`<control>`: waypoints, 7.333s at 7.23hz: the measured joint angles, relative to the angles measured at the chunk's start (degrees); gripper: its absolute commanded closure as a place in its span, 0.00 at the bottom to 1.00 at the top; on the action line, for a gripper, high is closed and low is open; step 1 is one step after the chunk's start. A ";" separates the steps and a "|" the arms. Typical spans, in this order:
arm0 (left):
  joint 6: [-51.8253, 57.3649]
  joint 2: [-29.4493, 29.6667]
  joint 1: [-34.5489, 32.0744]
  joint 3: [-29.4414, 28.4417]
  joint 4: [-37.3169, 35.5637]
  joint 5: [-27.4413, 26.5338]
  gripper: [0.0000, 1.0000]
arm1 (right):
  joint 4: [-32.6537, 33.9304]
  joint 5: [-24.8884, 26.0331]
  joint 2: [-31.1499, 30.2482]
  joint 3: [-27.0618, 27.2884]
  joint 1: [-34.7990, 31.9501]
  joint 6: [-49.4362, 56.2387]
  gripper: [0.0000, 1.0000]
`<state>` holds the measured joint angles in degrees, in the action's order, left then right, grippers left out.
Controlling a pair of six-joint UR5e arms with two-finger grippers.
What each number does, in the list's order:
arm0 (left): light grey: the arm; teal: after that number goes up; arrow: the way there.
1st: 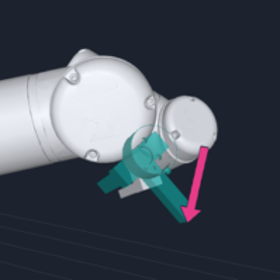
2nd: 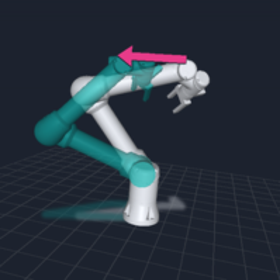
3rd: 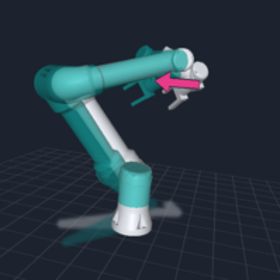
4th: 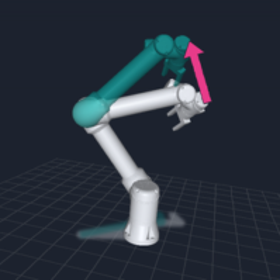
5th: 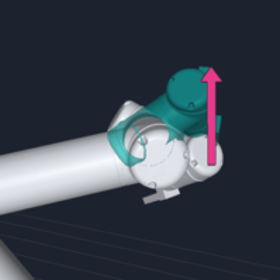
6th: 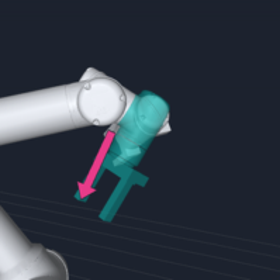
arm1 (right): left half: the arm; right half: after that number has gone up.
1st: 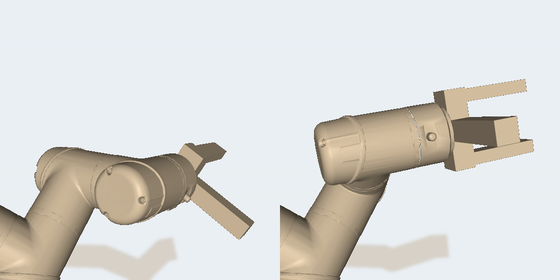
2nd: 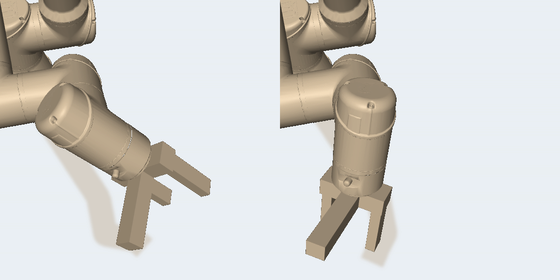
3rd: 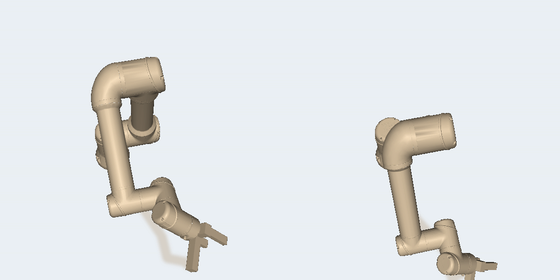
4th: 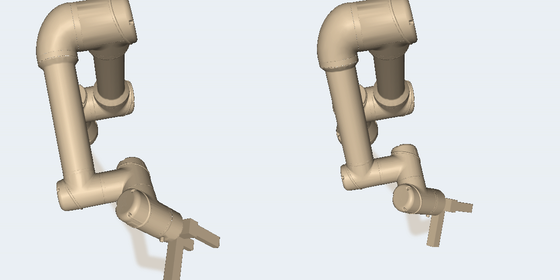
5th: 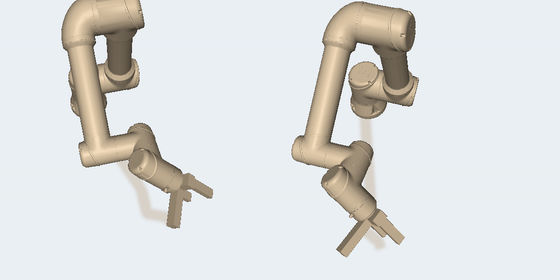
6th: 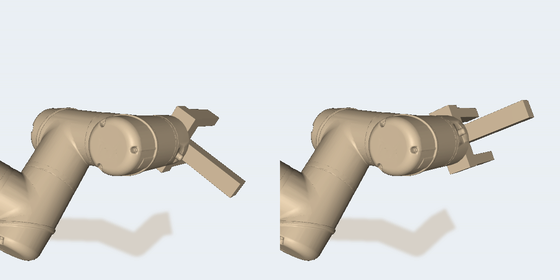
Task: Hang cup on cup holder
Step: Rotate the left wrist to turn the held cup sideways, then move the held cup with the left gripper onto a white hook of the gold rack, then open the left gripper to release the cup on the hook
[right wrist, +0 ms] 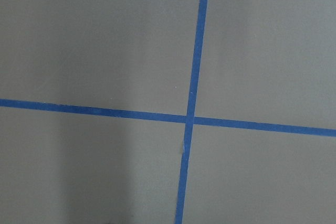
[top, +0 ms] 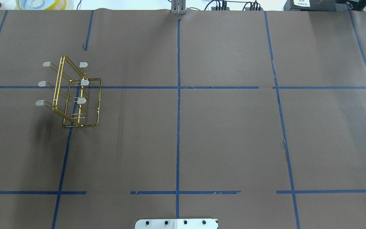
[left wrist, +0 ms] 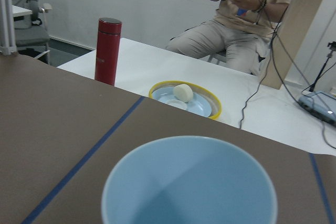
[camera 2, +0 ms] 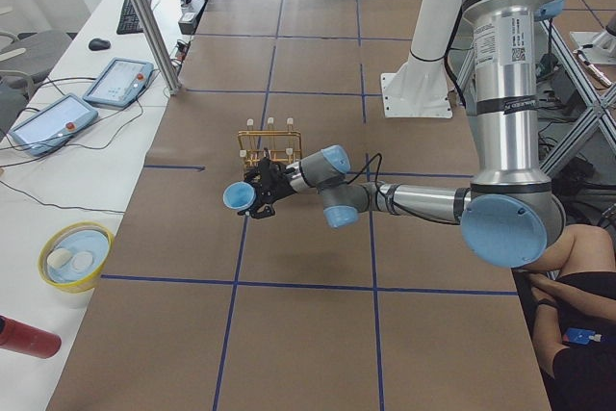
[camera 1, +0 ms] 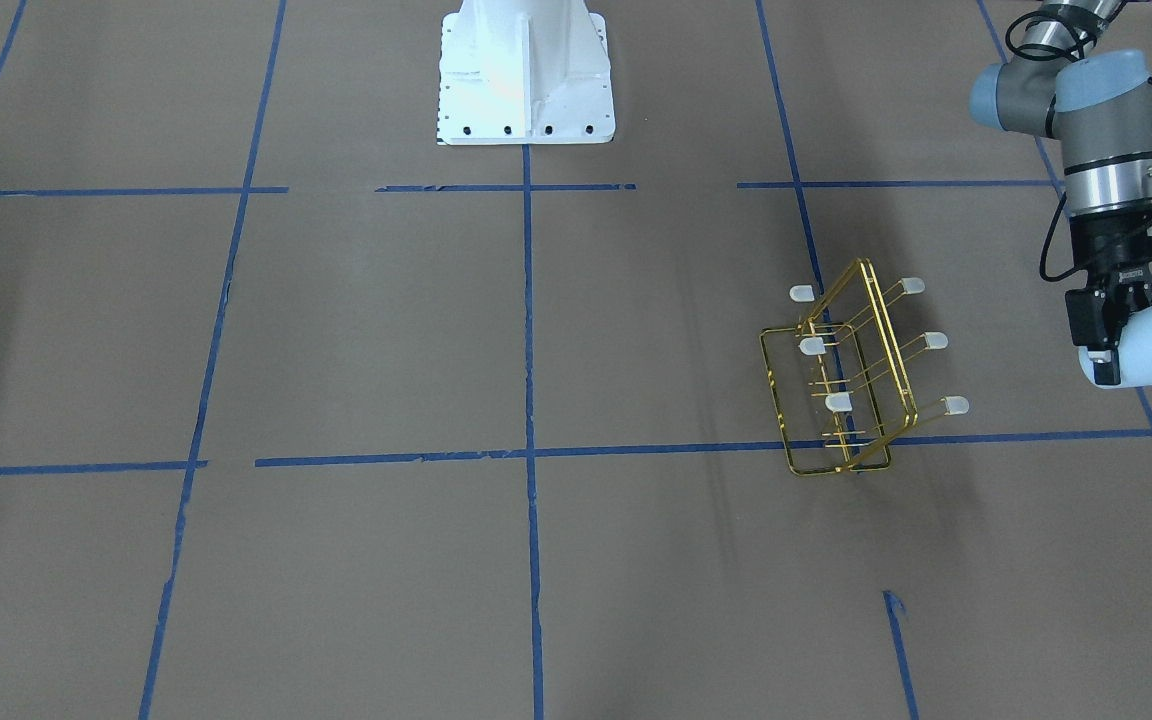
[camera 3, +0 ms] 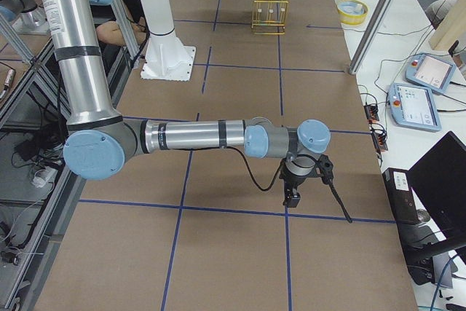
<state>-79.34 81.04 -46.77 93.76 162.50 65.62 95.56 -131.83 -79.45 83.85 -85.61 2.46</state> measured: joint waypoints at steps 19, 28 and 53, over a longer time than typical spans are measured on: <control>-112.15 -2.02 14.19 5.75 38.66 -12.77 1.00 | -0.02 0.00 0.00 0.00 0.01 0.00 0.00; -118.46 8.83 28.07 -2.52 38.71 -40.63 1.00 | -0.02 0.00 0.00 0.00 0.00 0.00 0.00; -71.98 -0.53 11.30 7.46 29.14 -8.84 0.00 | 0.02 0.00 0.00 0.00 0.00 0.00 0.00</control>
<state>-151.32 80.51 -35.47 101.23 191.63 56.77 95.59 -131.84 -79.45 83.85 -85.60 2.46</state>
